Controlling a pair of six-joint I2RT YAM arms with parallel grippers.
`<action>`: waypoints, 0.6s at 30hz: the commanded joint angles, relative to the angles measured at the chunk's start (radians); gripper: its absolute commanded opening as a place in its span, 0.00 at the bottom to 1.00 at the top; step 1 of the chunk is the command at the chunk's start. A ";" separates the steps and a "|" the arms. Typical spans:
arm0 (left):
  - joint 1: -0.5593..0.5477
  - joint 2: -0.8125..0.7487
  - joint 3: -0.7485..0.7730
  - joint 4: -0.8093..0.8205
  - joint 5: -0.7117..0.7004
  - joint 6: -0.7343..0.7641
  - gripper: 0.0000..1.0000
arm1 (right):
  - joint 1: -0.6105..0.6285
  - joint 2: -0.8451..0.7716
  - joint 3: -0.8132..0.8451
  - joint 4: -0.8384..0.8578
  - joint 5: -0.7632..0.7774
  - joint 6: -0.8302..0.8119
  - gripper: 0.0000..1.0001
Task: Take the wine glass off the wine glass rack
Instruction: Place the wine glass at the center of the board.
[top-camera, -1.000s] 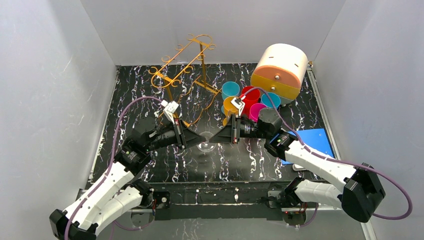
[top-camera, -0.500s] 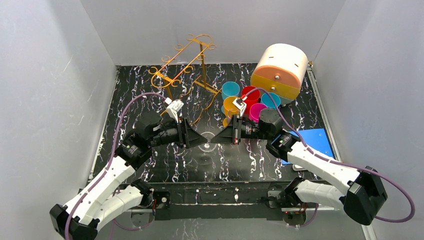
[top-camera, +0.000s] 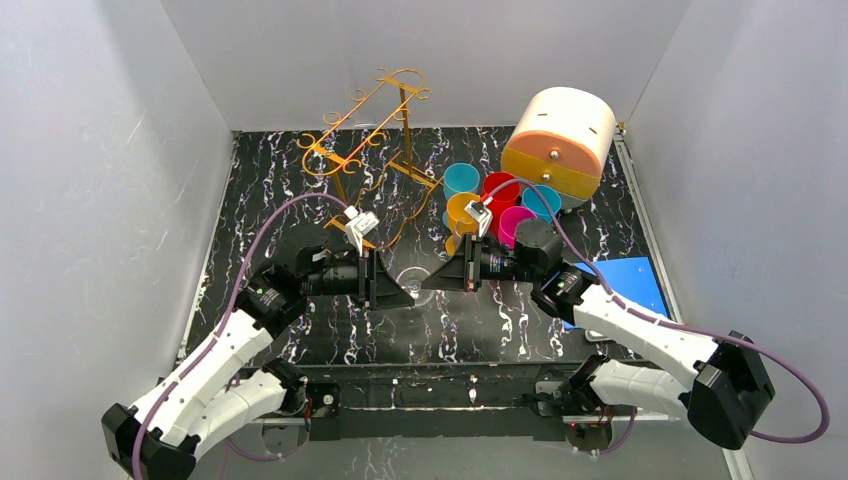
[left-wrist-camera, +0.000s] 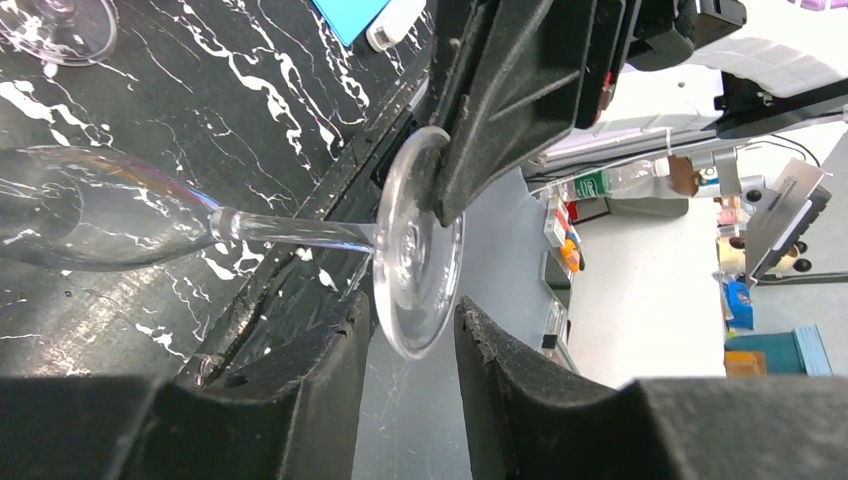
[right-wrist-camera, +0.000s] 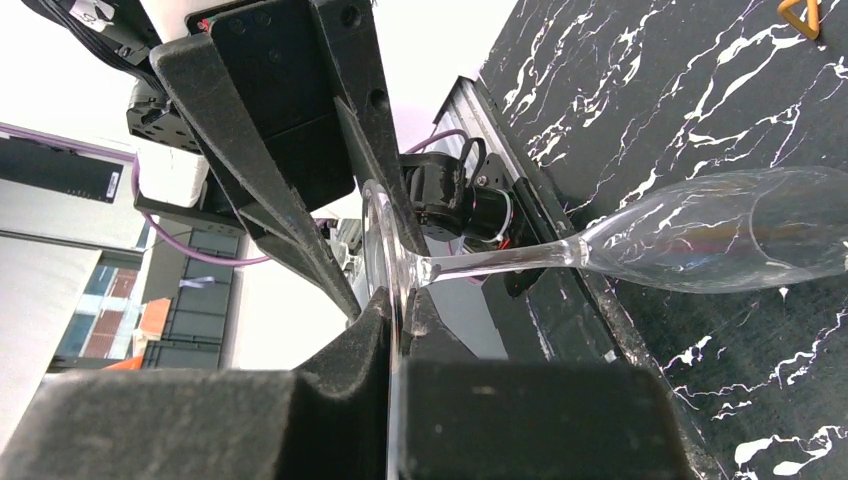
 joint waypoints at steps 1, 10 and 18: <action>-0.005 -0.017 0.000 -0.011 0.024 -0.001 0.34 | 0.000 -0.016 -0.001 0.092 0.016 -0.010 0.01; -0.005 0.004 -0.020 0.154 0.070 -0.098 0.23 | 0.000 -0.020 -0.031 0.142 0.005 -0.001 0.01; -0.011 0.054 -0.021 0.155 0.116 -0.074 0.14 | 0.000 -0.071 -0.051 0.148 0.054 -0.087 0.01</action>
